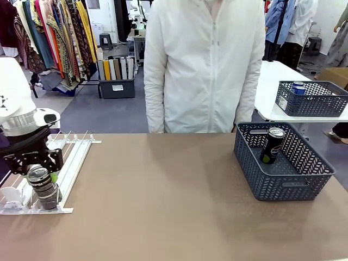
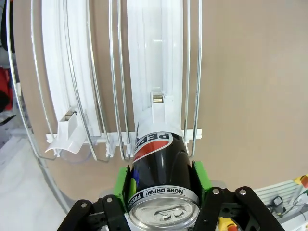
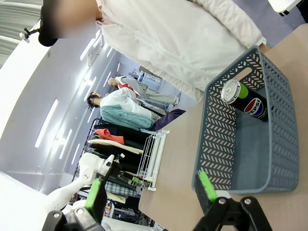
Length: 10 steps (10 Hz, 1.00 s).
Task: Retrieve and store the cans from the dispenser.
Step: Pick up one can from the Automatic Can Dispenser and place it in the middle of the table.
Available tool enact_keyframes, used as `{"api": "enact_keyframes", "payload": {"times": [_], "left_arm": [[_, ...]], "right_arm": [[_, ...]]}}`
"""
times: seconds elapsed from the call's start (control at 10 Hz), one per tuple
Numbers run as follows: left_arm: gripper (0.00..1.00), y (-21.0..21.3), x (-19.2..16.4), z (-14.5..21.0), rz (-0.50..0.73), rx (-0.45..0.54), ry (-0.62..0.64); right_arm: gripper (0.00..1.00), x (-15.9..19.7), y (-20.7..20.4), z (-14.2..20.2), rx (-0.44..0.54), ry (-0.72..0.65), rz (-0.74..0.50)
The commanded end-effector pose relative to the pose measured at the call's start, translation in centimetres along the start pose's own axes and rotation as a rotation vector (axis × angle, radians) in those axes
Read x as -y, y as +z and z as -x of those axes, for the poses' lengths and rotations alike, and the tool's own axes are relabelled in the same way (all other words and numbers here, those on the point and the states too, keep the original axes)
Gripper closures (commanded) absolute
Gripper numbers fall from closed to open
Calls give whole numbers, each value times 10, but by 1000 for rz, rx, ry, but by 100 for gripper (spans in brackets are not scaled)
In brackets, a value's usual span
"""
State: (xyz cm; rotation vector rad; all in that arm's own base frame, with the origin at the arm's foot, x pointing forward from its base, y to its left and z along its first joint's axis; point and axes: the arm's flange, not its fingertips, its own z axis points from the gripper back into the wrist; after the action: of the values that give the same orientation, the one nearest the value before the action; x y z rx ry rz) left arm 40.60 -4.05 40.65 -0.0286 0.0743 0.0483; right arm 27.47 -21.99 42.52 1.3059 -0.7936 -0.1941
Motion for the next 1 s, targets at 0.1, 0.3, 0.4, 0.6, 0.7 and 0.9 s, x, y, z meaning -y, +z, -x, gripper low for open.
{"api": "enact_keyframes", "payload": {"times": [0.1,0.3,0.4,0.6,0.7,0.9], "left_arm": [[100,3,3,-4,-19,0,-5],[100,14,5,0,-18,27,-6],[100,31,8,7,-28,72,-10],[100,82,16,33,-49,175,-36],[100,110,21,55,-14,210,-70],[100,136,27,86,6,302,-115]], "right_arm": [[0,-3,0,-3,10,-3,-14],[0,-3,0,-3,10,-3,-14],[0,-3,0,-3,10,-3,-14],[0,-3,0,-3,10,-3,-14],[0,-3,0,-3,10,-3,-14],[0,-3,0,-3,10,-3,-14]]}}
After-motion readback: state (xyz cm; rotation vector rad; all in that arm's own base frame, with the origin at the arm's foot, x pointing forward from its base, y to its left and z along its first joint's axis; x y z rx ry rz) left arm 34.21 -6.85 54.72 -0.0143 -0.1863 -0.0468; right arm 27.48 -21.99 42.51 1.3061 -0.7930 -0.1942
